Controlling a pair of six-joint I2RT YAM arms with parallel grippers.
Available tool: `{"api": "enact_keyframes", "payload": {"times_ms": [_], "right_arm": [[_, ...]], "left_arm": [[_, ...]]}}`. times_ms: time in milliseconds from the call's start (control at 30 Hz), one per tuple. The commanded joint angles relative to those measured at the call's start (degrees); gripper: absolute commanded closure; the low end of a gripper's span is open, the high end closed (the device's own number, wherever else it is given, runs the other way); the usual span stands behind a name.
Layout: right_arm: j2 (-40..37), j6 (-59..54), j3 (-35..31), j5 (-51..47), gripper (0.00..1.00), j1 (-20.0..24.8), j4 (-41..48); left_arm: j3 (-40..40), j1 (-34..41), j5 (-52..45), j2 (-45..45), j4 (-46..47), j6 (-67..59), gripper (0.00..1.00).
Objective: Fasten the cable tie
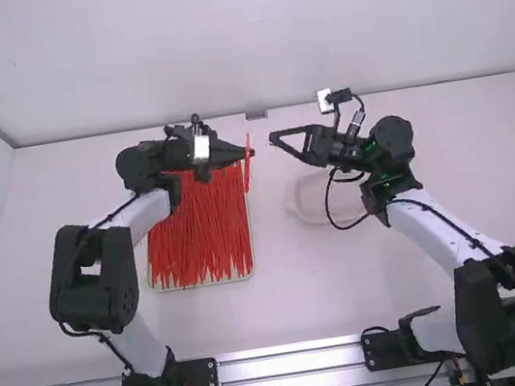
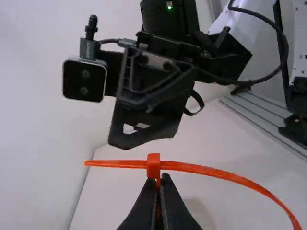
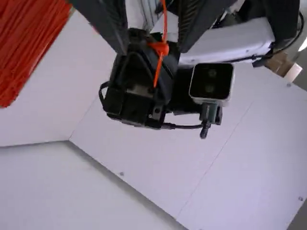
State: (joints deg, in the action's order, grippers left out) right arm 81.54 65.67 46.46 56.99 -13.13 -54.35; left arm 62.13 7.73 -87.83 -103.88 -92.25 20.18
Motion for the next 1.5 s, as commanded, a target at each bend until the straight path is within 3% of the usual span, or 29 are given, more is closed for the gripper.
{"api": "enact_keyframes", "payload": {"times_ms": [0, 167, 400, 500, 533, 567, 1000, 1467], "right_arm": [[0.17, -0.09, 1.86, -0.66, 0.66, -0.66, -0.35], [0.17, -0.13, 1.92, -2.21, 0.55, -3.43, -0.37], [0.17, -0.96, 1.97, -2.82, 0.55, -4.5, -0.42], [0.17, -0.94, 1.97, -2.82, 0.67, -4.52, -0.55], [0.17, -0.96, 1.95, -2.89, 0.94, -4.59, -0.57], [0.17, -0.96, 1.95, -2.84, 1.0, -4.61, -0.57], [0.17, -1.31, 2.01, -2.97, 1.0, -3.34, -1.99], [0.15, 4.96, 2.6, -2.34, 1.0, 1.95, -11.41]], "left_arm": [[-0.26, 0.66, -1.77, 0.59, -0.44, 1.44, 0.99], [-0.26, 2.23, -1.73, 0.59, -0.46, 1.46, 0.99], [-0.26, 2.73, -1.49, 0.59, -0.39, 1.46, 0.99], [-0.28, 3.17, -1.53, 0.59, -0.37, 1.49, 0.98], [-0.28, 3.21, -1.53, 0.59, -0.37, 1.49, 0.99], [-0.28, 3.21, -1.51, 0.59, -0.37, 1.55, 0.98], [-0.79, 3.69, -1.9, 0.59, -0.42, 4.87, 0.99], [-10.8, 5.57, -1.88, 0.59, -0.48, -0.96, 0.99]]}}
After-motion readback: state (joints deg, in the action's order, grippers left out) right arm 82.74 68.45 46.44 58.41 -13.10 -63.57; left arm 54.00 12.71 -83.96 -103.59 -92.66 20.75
